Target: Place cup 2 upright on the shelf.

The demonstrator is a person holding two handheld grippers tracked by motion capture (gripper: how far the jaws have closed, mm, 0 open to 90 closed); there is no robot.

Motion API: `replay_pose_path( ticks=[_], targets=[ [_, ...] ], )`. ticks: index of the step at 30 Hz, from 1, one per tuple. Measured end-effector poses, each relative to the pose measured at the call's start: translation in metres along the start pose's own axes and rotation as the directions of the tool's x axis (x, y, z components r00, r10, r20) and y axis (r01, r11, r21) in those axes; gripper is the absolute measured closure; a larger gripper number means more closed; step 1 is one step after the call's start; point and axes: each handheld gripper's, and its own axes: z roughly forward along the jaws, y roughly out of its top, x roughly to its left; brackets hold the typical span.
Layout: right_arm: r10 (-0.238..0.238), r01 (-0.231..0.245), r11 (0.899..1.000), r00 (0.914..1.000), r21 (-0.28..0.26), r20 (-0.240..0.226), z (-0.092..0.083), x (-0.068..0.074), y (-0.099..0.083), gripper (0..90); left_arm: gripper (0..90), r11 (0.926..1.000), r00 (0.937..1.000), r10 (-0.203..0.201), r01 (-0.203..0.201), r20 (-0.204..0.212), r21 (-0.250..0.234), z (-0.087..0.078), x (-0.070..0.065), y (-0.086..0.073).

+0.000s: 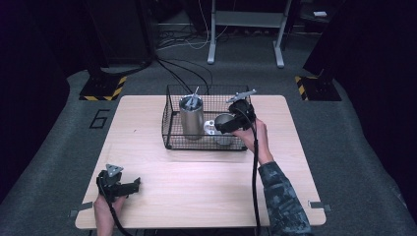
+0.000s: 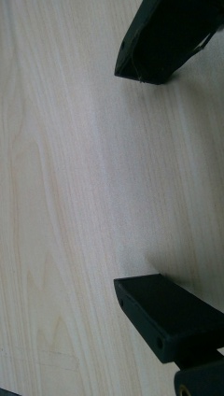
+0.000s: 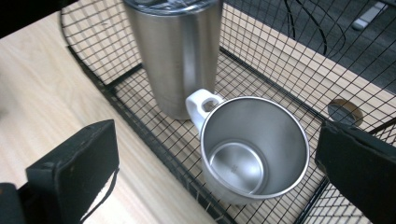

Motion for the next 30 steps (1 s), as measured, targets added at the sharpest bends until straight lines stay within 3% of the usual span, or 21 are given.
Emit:
replay_pose_path(
  ticks=[9, 12, 20, 30],
  targets=[
    [-0.051, 0.051, 0.998, 0.9986, -0.022, 0.012, -0.029, 0.015, -0.016, 0.0, 1.6, 1.0000, 1.0000, 0.000, 0.000, 0.000, 0.000, 0.000, 0.000, 0.000],
    [-0.071, 0.072, 0.997, 0.9972, -0.037, 0.024, -0.039, 0.018, -0.028, 0.0, 1.6, 1.0000, 1.0000, 0.000, 0.000, 0.000, 0.001, 0.000, 0.000, 0.000],
    [-0.047, 0.048, 0.999, 0.9980, -0.025, 0.043, -0.048, 0.020, -0.073, 0.0, 1.6, 1.0000, 1.0000, -0.003, 0.003, 0.003, 0.001, 0.000, 0.000, 0.000],
    [0.036, -0.037, 0.999, 0.9960, 0.013, 0.082, -0.034, 0.011, -0.141, 0.0, 1.6, 1.0000, 1.0000, -0.003, 0.003, 0.003, 0.001, 0.000, 0.000, 0.000]
  ],
)
